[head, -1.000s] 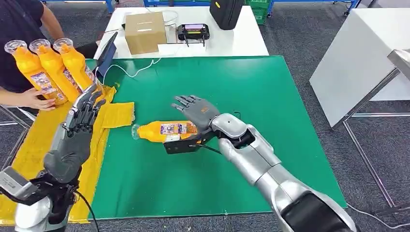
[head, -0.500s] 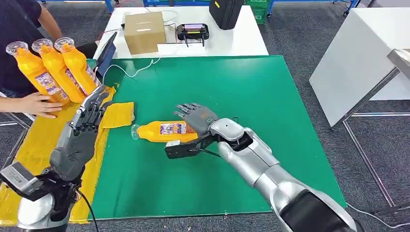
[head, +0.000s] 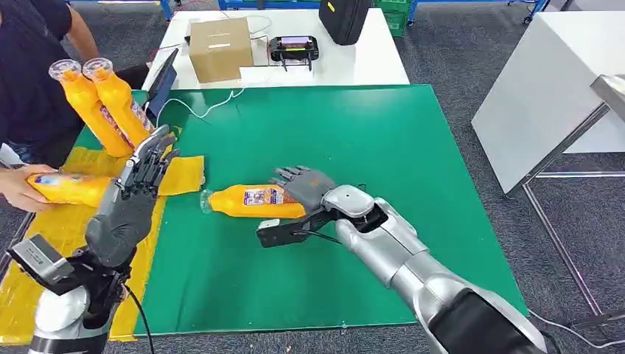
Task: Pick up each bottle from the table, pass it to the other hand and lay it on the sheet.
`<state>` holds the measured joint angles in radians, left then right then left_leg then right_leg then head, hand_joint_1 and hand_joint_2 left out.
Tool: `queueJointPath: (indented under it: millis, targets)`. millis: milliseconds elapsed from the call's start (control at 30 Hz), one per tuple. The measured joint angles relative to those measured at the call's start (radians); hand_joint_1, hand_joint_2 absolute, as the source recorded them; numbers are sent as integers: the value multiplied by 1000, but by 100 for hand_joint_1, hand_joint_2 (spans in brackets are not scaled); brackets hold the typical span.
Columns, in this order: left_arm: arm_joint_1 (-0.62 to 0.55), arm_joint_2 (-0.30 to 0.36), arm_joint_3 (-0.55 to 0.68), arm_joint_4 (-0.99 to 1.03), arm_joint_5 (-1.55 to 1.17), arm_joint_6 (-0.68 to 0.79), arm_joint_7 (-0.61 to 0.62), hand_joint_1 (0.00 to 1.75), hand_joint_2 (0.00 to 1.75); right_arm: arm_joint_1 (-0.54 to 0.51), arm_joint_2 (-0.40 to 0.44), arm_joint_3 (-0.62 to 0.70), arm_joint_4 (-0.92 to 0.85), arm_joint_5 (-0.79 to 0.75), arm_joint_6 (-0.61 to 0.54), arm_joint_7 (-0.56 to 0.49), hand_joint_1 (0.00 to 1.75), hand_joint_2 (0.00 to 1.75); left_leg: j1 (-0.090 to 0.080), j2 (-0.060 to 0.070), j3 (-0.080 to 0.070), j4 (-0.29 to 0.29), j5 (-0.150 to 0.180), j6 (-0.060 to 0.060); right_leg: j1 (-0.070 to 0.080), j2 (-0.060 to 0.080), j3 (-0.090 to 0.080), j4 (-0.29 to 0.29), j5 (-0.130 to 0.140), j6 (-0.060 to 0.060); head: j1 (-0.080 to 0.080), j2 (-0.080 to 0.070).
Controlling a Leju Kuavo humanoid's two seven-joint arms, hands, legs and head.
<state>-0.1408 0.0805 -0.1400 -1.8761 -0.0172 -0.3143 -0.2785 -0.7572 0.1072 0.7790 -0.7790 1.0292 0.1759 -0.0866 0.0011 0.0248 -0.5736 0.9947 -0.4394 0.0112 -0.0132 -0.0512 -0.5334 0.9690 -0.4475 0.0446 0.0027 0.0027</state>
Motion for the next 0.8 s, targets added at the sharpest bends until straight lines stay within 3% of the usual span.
queueJointPath:
  millis: [800]
  targets:
    - [-9,-1,-9,14,0,0,0,0,0,-1,-6,31,23,0,1,-1,0,175,0,0,0,0,0,0,0,0,0,0,0,0,0,0]
